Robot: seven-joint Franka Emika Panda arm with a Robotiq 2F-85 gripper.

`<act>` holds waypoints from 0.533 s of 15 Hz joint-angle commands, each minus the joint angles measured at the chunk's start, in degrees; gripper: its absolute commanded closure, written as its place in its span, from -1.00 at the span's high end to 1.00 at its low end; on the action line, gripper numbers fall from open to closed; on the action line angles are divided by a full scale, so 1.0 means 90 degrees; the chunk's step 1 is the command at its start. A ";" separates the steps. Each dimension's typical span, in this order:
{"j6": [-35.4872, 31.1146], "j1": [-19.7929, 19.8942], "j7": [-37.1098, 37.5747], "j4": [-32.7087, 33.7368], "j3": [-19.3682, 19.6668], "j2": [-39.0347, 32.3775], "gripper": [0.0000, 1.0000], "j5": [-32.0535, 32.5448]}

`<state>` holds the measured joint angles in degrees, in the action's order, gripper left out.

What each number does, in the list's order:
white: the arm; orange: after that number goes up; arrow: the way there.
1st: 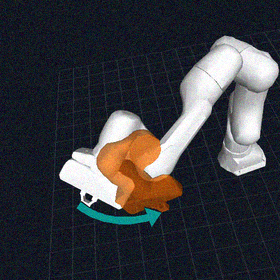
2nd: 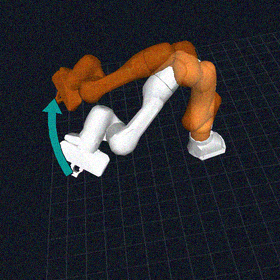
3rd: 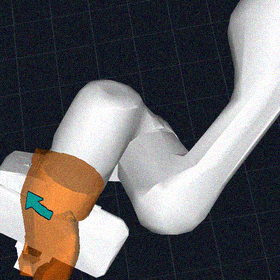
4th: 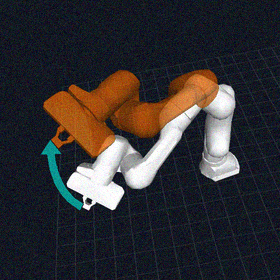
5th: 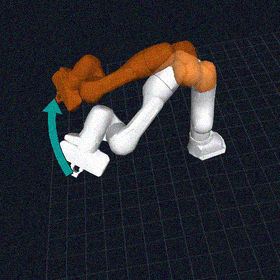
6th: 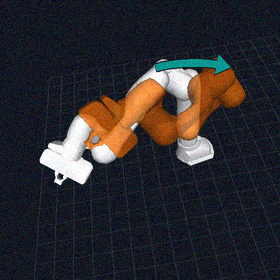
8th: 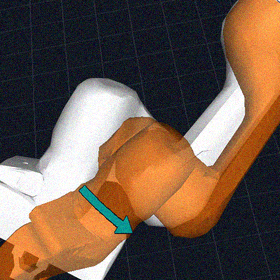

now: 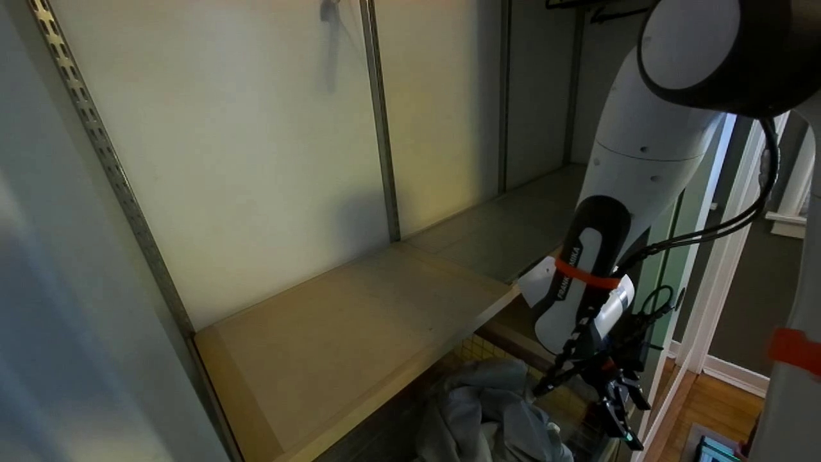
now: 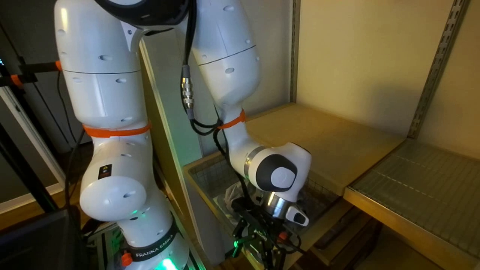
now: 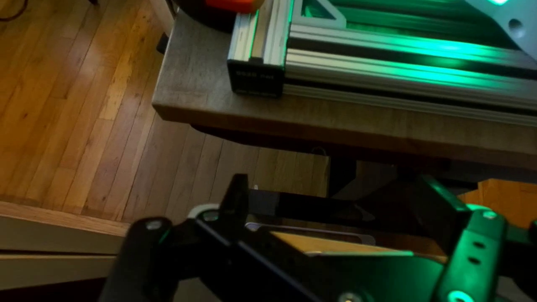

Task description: Push in the drawer

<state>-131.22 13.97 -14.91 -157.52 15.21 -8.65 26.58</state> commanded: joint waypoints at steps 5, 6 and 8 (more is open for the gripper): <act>-0.1874 0.0127 -0.0111 -0.0008 -0.0024 -0.0179 1.00 -0.0213; -0.2179 0.0114 -0.0074 -0.0017 -0.0030 -0.0200 1.00 -0.0241; -0.2844 0.0024 0.0180 -0.0035 0.0001 -0.0301 1.00 -0.0071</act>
<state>-148.61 14.53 -14.76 -157.86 15.26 -8.88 25.70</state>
